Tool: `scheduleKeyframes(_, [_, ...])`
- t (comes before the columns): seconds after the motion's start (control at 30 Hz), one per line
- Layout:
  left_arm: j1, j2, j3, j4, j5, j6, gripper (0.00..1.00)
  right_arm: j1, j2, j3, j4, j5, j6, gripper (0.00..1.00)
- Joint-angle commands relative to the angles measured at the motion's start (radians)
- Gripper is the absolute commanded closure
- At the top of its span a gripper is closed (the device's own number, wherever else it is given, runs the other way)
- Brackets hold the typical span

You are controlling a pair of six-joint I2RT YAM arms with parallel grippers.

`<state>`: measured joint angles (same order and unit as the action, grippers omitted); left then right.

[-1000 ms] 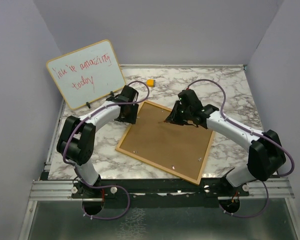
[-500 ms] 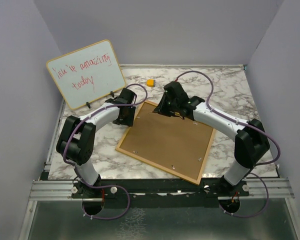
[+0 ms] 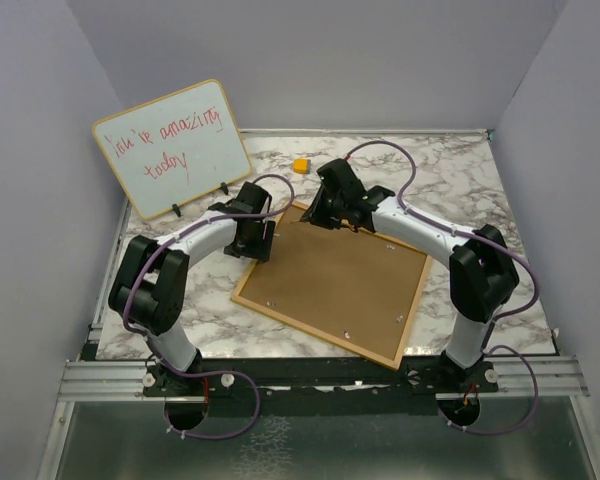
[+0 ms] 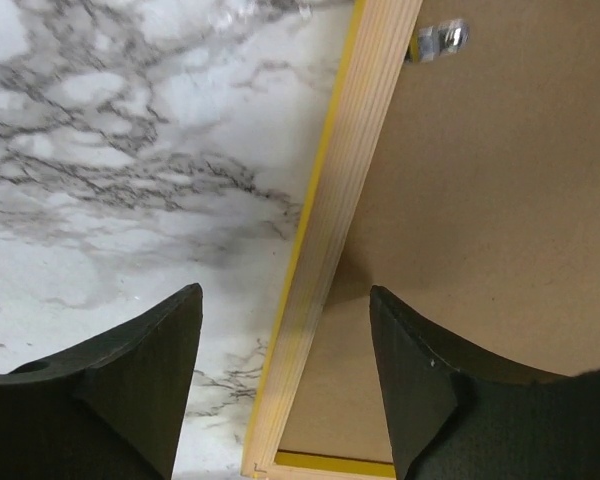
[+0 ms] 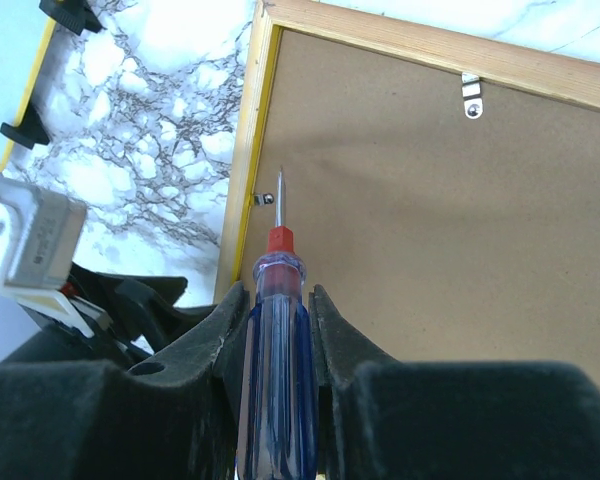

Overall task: Take the photo out of the frame
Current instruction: Adjust the photo frame at the center of the board, then release the photo frame item from the photo frame.

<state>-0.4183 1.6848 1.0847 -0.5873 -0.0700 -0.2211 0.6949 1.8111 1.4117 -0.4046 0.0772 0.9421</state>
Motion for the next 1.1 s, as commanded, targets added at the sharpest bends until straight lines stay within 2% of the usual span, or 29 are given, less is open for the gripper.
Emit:
scheduleKeyframes(0.0, [0.001, -0.059, -0.084, -0.01, 0.085, -0.018, 0.33, 0.006, 0.041, 0.033, 0.019, -0.024, 0.003, 1.0])
scheduleKeyframes(0.1, [0.002, -0.102, -0.139, -0.004, 0.038, -0.041, 0.34, 0.006, 0.072, 0.059, 0.03, -0.054, -0.018, 1.0])
scheduleKeyframes(0.23, [0.007, -0.131, -0.173, 0.004, 0.065, -0.043, 0.36, 0.007, 0.117, 0.104, 0.017, -0.07, -0.033, 1.0])
scheduleKeyframes(0.37, [0.007, -0.139, -0.191, 0.012, 0.096, -0.052, 0.41, 0.006, 0.128, 0.112, 0.037, -0.113, -0.038, 1.0])
scheduleKeyframes(0.47, [0.007, -0.15, -0.194, 0.009, 0.057, -0.062, 0.45, 0.006, 0.138, 0.122, 0.042, -0.117, -0.049, 1.0])
scheduleKeyframes(0.7, [0.007, -0.124, -0.192, 0.009, 0.064, -0.059, 0.67, 0.006, 0.196, 0.199, -0.023, -0.115, -0.099, 1.0])
scheduleKeyframes(0.73, [0.007, -0.12, -0.191, 0.009, 0.067, -0.058, 0.73, 0.006, 0.195, 0.198, -0.03, -0.121, -0.1, 1.0])
scheduleKeyframes(0.77, [0.007, -0.114, -0.191, 0.009, 0.068, -0.056, 0.78, 0.006, 0.19, 0.187, -0.024, -0.129, -0.099, 1.0])
scheduleKeyframes(0.83, [0.007, -0.109, -0.189, 0.009, 0.069, -0.055, 0.8, 0.006, 0.167, 0.138, 0.014, -0.154, -0.097, 0.99])
scheduleKeyframes(0.9, [0.007, -0.111, -0.19, 0.01, 0.069, -0.052, 0.9, 0.006, 0.142, 0.092, 0.044, -0.168, -0.103, 1.0])
scheduleKeyframes(1.07, [0.007, -0.127, -0.192, 0.01, 0.057, -0.057, 0.94, 0.006, 0.134, 0.083, 0.027, -0.184, -0.142, 1.0])
